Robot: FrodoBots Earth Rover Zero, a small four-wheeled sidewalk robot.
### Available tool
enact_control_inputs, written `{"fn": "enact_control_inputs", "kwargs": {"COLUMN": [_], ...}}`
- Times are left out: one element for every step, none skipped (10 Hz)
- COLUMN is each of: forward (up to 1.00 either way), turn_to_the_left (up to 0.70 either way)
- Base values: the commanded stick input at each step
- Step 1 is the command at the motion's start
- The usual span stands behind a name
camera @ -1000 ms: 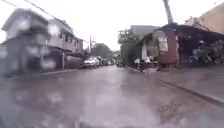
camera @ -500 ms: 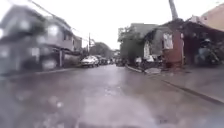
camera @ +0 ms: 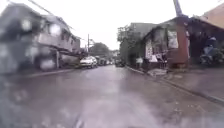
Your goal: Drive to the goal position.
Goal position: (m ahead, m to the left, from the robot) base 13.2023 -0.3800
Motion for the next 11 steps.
{"fn": "enact_control_inputs", "kwargs": {"forward": [1.00,1.00,1.00,1.00,1.00,1.00,1.00,1.00,1.00,1.00,1.00], "turn_to_the_left": [0.00,0.00,0.00,0.00,0.00,0.00,0.00,0.00,0.00,0.00,0.09]}}
